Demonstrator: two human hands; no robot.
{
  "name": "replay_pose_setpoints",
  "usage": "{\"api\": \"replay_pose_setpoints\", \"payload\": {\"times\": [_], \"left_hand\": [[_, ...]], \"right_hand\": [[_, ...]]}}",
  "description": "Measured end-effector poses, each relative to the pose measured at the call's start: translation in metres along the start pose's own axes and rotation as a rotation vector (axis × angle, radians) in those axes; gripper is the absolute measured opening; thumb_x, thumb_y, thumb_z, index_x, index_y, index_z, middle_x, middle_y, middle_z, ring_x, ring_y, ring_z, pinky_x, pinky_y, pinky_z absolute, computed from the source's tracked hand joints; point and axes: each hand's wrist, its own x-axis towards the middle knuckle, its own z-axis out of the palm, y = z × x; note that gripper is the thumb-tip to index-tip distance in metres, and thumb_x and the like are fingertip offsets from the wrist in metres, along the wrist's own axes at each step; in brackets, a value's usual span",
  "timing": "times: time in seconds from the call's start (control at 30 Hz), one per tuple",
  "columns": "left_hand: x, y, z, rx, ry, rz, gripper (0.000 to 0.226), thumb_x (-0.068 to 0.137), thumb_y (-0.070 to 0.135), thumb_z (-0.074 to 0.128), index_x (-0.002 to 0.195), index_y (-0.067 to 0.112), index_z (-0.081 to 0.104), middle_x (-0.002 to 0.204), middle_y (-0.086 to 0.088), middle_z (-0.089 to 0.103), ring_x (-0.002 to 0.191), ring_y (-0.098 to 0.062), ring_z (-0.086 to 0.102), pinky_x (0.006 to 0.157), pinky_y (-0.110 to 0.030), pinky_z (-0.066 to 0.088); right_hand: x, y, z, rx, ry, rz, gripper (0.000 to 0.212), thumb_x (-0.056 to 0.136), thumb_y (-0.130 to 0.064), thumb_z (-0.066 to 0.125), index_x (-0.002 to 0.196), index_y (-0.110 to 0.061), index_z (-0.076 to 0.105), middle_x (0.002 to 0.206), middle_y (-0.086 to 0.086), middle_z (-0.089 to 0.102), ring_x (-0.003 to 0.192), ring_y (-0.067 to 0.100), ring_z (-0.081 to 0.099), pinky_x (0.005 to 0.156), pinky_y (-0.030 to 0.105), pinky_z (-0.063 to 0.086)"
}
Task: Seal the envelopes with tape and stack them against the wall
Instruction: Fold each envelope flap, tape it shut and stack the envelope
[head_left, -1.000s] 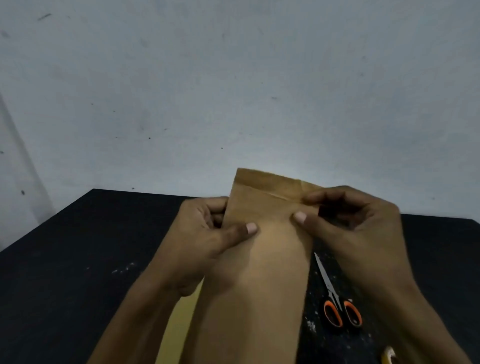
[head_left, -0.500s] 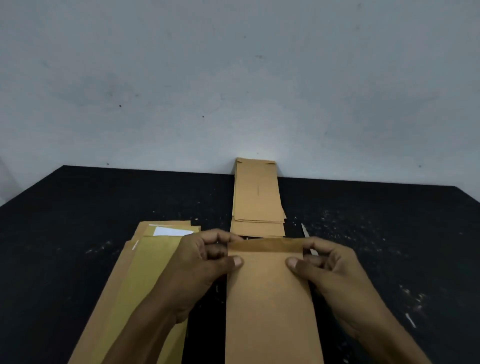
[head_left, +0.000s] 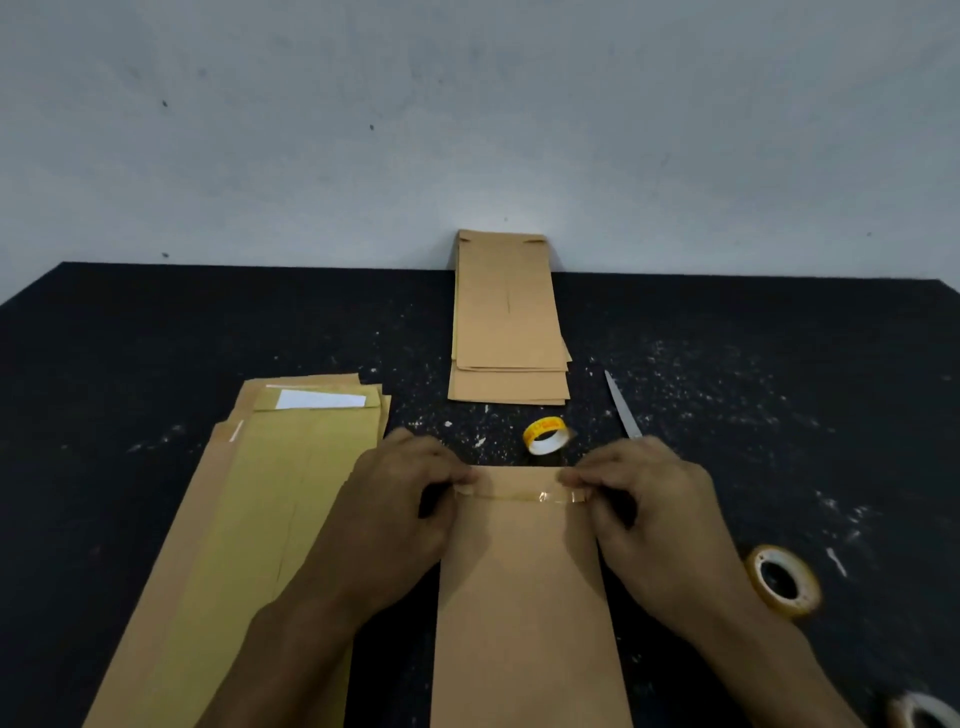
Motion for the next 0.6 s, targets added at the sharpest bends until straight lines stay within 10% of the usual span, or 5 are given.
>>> {"api": "replay_pose_setpoints", "payload": {"times": [0.27, 0.6], "left_hand": [[-0.003, -0.009, 0.004, 0.148, -0.034, 0.02, 0.031, 0.077, 0.013, 0.056, 0.096, 0.018, 0.08, 0.094, 0.01, 0.056, 0.092, -0.012, 0.049, 0.065, -0.028, 0.05], [0.046, 0.036, 0.012, -0.126, -0.022, -0.179, 0.013, 0.093, 0.023, 0.066, 0.102, 0.017, 0.071, 0.088, 0.009, 0.066, 0.08, 0.0, 0.06, 0.067, -0.009, 0.047]], "right_hand": [[-0.004, 0.004, 0.009, -0.181, 0.044, -0.067, 0.043, 0.086, -0.026, 0.038, 0.092, -0.02, 0.081, 0.1, -0.006, 0.068, 0.093, 0.016, 0.056, 0.07, 0.031, 0.048], [-0.006, 0.007, 0.011, -0.191, 0.002, 0.003, 0.025, 0.08, -0.004, 0.069, 0.094, -0.022, 0.079, 0.097, -0.005, 0.065, 0.093, 0.018, 0.056, 0.071, 0.035, 0.041]]}}
